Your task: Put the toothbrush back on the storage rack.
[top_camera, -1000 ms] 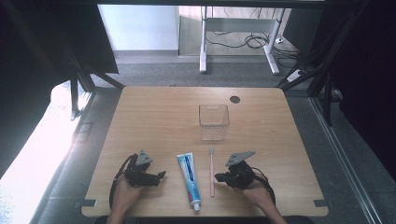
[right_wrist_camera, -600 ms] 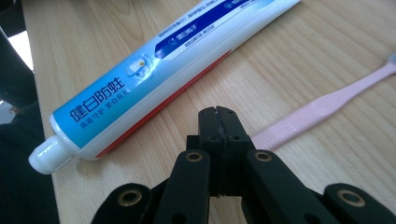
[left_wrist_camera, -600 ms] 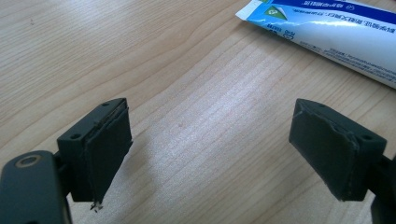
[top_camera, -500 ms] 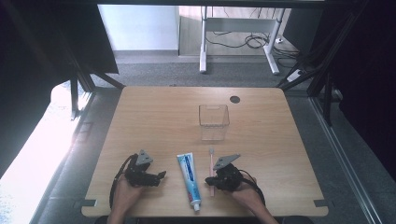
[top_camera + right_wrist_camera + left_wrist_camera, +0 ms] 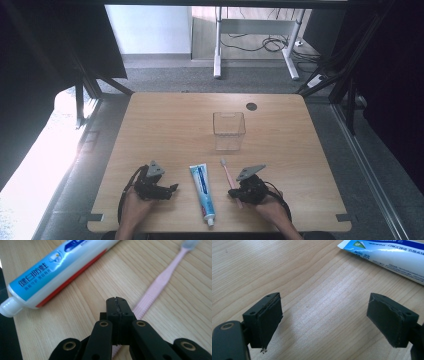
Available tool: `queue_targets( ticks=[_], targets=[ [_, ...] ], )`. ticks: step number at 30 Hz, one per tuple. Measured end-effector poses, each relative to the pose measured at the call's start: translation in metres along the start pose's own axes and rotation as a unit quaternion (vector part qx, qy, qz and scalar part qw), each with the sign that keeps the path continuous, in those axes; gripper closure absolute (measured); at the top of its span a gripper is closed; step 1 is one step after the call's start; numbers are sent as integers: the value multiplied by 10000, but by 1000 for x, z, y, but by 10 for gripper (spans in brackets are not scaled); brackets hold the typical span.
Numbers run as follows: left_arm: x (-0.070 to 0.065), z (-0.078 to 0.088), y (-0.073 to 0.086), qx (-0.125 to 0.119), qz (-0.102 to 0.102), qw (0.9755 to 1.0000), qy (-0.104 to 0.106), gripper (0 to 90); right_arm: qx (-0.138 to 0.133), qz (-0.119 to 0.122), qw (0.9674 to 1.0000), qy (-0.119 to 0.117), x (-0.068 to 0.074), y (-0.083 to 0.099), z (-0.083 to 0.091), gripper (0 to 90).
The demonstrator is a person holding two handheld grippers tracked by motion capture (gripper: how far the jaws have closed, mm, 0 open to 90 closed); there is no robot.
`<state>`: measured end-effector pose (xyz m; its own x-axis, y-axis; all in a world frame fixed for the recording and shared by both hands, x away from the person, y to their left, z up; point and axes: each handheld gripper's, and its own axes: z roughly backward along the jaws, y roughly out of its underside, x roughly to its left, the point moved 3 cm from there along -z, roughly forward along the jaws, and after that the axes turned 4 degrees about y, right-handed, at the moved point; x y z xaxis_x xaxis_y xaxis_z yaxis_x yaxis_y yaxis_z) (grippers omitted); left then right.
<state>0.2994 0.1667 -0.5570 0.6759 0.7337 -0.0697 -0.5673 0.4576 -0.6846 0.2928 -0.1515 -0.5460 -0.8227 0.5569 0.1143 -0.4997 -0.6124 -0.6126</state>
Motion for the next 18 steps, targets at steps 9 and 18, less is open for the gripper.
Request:
queue_targets(
  ticks=[9, 18],
  targets=[
    [0, 0, -1, 32, -55, 10000, -17, 132, 28, -155, 9998, 141, -13, 10, 10, 900],
    [-1, 0, -1, -4, -15, 10000, -3, 133, 63, -278, 9993, 251, -26, 19, 18, 900]
  ],
)
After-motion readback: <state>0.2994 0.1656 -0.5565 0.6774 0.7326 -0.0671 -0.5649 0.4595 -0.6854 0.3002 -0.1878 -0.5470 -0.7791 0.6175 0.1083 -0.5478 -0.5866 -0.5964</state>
